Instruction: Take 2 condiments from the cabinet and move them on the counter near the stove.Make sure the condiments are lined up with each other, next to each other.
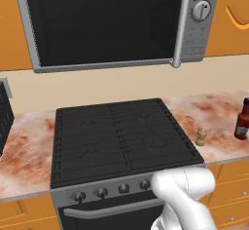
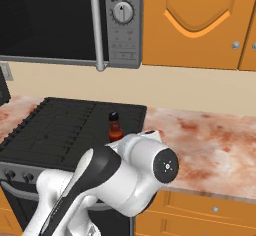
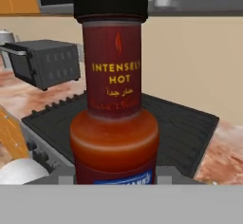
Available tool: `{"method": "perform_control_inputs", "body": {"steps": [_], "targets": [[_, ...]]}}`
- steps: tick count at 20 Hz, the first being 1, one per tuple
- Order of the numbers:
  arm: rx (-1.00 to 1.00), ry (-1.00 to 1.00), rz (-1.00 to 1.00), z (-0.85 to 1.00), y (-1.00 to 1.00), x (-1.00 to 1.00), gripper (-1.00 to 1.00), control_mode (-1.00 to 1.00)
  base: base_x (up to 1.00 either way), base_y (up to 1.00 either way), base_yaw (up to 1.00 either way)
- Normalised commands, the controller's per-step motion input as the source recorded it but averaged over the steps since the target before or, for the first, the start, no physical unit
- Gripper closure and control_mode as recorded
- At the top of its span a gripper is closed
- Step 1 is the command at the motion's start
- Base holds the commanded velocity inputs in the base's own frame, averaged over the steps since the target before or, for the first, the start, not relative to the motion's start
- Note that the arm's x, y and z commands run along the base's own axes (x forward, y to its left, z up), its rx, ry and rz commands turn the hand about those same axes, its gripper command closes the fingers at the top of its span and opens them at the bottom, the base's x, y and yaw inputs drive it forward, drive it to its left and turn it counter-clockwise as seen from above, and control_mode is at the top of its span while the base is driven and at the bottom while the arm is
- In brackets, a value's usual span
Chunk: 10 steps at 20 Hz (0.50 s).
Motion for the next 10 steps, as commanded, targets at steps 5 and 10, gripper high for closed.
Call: {"method": "perform_control_inputs", "body": {"steps": [5, 10], "targets": [[0.08, -0.07, 0.09, -0.34, -0.36, 0.05, 1.00, -1.00, 0.00, 0.00, 0.00], [0.11, -0.01, 0.03, -0.23, -0.15, 0.08, 1.00, -1.00, 0.00, 0.00, 0.00]]}}
